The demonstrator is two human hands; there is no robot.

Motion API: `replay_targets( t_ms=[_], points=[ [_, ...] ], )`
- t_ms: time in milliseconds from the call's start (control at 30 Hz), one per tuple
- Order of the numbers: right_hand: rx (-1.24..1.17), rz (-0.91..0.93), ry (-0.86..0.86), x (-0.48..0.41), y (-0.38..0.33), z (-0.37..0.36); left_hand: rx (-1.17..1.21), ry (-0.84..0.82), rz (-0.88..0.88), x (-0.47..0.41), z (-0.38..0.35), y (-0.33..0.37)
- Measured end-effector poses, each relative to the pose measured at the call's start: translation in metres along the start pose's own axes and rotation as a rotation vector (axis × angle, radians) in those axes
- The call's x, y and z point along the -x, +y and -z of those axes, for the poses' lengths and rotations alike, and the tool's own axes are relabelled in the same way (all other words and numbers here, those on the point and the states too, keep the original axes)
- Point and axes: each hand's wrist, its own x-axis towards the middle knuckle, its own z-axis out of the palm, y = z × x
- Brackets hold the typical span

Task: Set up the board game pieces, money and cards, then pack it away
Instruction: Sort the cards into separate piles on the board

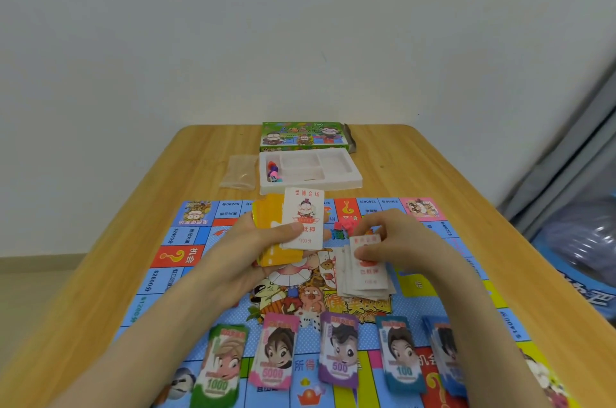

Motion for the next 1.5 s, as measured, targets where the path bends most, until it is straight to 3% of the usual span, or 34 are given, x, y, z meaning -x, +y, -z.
replay_targets(
  t_ms=[133,400,700,1500],
  points=[
    [0.13,0.012,0.044,-0.002,0.001,-0.004,-0.007,-0.021,-0.006,0.001,-0.001,0.001],
    [0.135,0.1,0.1,0.002,0.001,-0.001,-0.026,-0.079,-0.022,0.005,-0.003,0.002],
    [0.305,0.204,-0.221,0.011,-0.003,0.002,0.003,-0.017,-0.001,0.0,0.001,0.001],
    [0.268,0.313,-0.269,0.011,-0.007,-0.002,-0.06,0.009,-0.001,0.004,-0.004,0.004]
  ],
)
